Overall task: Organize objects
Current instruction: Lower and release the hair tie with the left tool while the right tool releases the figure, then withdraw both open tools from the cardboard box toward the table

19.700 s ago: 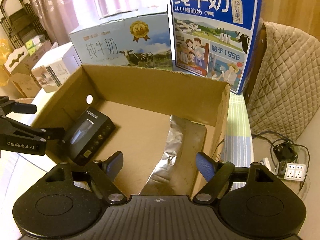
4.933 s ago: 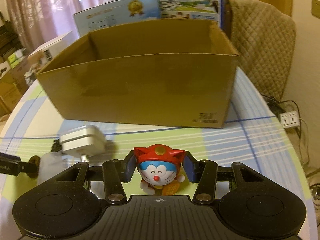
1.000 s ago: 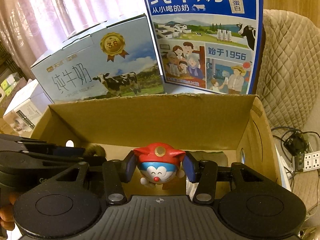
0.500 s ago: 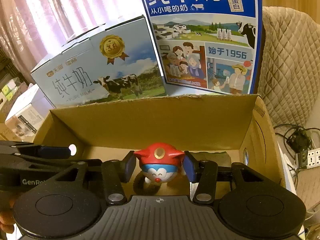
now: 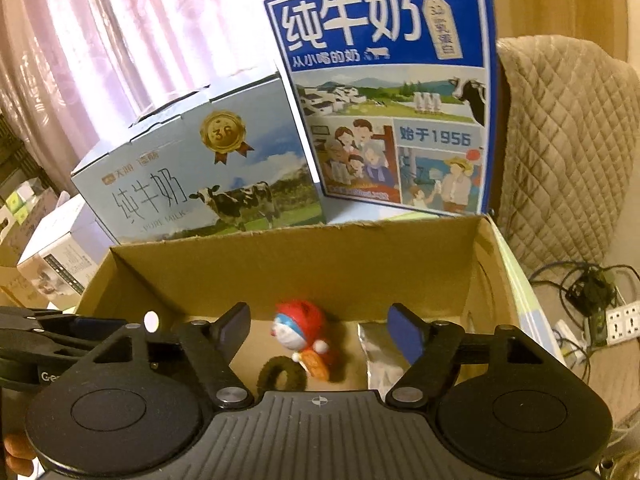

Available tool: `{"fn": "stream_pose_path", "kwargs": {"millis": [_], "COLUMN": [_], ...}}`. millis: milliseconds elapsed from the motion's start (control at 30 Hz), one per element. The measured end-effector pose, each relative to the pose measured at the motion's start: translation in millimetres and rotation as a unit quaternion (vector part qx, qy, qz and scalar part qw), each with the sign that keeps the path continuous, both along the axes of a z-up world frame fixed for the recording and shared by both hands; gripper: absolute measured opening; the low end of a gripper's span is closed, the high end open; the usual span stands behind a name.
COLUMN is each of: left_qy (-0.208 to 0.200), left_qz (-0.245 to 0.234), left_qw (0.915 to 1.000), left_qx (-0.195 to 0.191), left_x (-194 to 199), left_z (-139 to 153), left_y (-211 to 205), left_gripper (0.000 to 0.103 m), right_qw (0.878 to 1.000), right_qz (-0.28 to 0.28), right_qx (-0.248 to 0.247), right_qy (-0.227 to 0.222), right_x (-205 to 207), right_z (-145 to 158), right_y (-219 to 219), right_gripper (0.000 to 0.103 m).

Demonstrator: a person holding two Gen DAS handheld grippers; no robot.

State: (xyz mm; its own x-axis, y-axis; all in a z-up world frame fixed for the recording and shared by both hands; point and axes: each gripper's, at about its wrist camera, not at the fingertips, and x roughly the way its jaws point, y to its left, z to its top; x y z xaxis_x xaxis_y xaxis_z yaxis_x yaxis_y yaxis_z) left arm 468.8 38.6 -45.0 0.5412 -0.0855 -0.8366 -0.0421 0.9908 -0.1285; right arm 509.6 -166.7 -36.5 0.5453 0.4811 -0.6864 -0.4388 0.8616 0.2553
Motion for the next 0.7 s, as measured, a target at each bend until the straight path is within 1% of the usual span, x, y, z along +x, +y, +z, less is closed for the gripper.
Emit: {"fn": "stream_pose_path", "kwargs": {"millis": [233, 433, 567, 700], "left_qy": [-0.008, -0.021, -0.036, -0.054], "left_qz": [-0.007, -0.005, -0.003, -0.001], "left_qw": [0.9998, 0.9996, 0.9993, 0.9985], "left_qx": [-0.014, -0.019, -0.007, 0.011], "left_x": [-21, -42, -60, -80], "left_z": [6, 19, 31, 43], "left_y": [-4, -7, -13, -16], "left_gripper": [0.089, 0.091, 0.092, 0.093], "right_qw": [1.0, 1.0, 0.999, 0.998], "right_qz": [-0.008, -0.017, -0.022, -0.035], "right_qx": [0.014, 0.022, 0.029, 0.042], "right_qy": [-0.004, -0.009, -0.014, -0.029], "right_x": [-23, -44, -62, -85], "right_z": [9, 20, 28, 40], "right_y": [-20, -36, -46, -55], "right_gripper": [0.079, 0.081, 0.081, 0.082]}}
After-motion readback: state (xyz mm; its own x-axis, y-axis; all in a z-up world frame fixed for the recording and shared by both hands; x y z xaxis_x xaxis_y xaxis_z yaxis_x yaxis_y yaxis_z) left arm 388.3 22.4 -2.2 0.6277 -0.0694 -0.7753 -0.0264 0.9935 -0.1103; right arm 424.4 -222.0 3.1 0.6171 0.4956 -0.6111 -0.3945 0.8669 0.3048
